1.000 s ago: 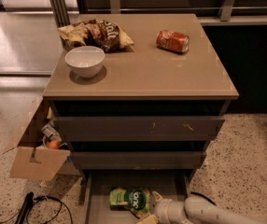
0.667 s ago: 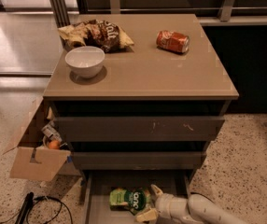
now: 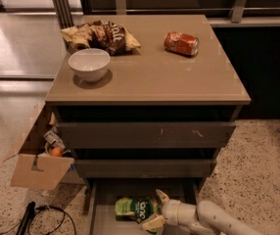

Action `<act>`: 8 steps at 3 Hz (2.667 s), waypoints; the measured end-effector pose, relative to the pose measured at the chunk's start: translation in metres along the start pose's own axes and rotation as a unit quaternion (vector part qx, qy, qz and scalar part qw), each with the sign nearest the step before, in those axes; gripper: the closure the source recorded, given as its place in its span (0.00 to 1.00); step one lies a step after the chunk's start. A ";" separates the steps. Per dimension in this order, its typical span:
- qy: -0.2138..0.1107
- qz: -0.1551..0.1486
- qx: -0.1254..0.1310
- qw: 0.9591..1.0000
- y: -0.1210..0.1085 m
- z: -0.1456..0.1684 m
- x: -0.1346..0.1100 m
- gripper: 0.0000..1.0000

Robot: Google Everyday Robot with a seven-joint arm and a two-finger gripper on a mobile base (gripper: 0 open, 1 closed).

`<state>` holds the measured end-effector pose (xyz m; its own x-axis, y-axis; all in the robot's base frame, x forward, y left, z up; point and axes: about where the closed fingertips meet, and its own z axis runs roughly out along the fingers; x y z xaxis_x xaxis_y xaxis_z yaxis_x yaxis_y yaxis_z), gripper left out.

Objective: Pick green rice chip bag from bottom drawer and place on counter

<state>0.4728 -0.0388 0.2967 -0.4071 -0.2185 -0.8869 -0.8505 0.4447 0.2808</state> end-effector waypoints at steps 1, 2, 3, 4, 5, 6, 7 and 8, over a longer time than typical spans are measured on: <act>0.014 -0.013 0.000 1.000 0.002 0.005 0.007 0.00; 0.062 -0.050 0.007 0.997 0.002 0.011 0.026 0.00; 0.087 -0.085 0.033 0.992 -0.007 0.012 0.037 0.00; 0.087 -0.085 0.033 0.992 -0.007 0.012 0.037 0.00; 0.091 -0.103 0.030 0.990 -0.006 0.029 0.040 0.00; 0.087 -0.111 0.029 0.990 -0.014 0.054 0.053 0.00; 0.091 -0.111 0.033 0.989 -0.029 0.073 0.074 0.00; 0.098 -0.113 0.034 0.988 -0.037 0.083 0.087 0.00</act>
Offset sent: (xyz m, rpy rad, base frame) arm -0.0083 -0.0035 -0.0556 -0.3282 -0.0739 0.0907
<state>0.4964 -0.0018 0.1784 -0.2721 -0.4801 -0.8340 -0.9051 0.4221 0.0523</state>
